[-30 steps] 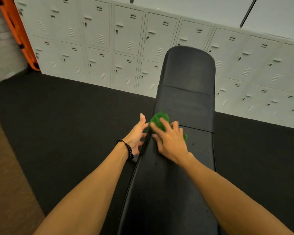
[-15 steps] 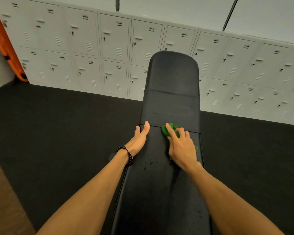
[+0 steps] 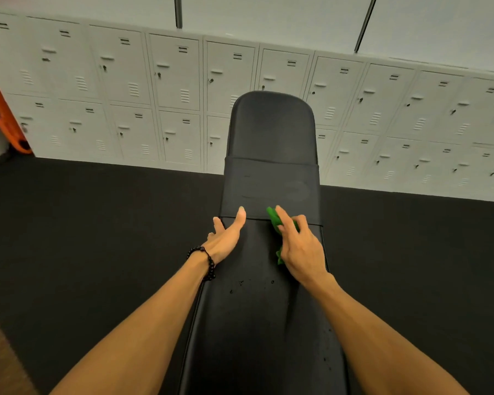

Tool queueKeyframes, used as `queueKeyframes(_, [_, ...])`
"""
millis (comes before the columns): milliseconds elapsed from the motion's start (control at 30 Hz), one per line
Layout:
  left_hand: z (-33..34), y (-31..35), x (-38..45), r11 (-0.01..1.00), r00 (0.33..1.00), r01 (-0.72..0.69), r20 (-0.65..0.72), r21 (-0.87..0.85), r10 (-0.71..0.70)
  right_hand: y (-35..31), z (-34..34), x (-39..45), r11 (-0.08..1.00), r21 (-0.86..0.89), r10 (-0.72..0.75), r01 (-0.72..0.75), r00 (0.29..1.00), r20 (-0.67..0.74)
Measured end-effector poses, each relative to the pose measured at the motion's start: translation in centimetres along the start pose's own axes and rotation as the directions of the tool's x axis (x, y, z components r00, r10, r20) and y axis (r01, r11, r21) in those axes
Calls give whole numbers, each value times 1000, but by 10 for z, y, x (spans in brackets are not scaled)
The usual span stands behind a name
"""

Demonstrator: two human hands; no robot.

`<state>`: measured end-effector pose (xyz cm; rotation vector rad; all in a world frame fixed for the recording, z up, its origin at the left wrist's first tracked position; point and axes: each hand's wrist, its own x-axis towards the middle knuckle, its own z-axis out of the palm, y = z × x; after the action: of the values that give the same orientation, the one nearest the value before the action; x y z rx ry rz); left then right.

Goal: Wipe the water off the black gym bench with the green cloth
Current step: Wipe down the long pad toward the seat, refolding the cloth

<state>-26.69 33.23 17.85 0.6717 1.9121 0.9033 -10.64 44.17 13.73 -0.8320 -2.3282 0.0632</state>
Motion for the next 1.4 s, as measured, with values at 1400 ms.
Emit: queueKeyframes(1400, [45, 0, 44, 982, 888, -108, -430, 153, 164, 27, 5, -10, 903, 66, 429, -424, 893, -137])
